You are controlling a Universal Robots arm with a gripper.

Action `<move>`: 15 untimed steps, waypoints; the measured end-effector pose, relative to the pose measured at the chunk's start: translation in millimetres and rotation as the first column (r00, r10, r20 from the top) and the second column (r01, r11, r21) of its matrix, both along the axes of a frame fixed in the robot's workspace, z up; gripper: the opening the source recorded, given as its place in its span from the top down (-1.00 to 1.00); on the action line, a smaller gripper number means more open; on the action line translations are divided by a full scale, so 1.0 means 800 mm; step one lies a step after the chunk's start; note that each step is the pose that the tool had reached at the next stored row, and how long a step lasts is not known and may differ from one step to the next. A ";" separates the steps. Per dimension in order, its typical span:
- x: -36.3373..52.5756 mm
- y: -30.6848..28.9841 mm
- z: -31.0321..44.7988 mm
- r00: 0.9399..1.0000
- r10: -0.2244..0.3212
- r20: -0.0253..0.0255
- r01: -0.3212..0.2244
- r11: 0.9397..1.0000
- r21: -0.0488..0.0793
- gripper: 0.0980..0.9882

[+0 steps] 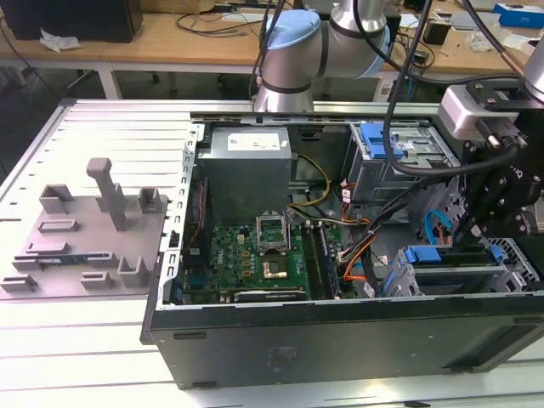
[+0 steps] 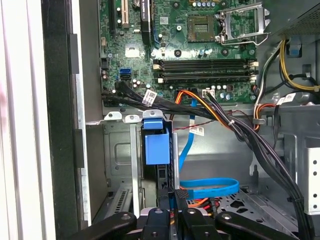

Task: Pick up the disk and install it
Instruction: 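Insert the second disk wire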

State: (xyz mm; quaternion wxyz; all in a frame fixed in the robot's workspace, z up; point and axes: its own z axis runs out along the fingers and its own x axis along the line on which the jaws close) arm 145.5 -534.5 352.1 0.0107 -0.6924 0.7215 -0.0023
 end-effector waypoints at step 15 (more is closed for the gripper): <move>0.001 -0.0009 -0.0049 1.000 0.000 0.000 0.000 1.000 0.002 0.86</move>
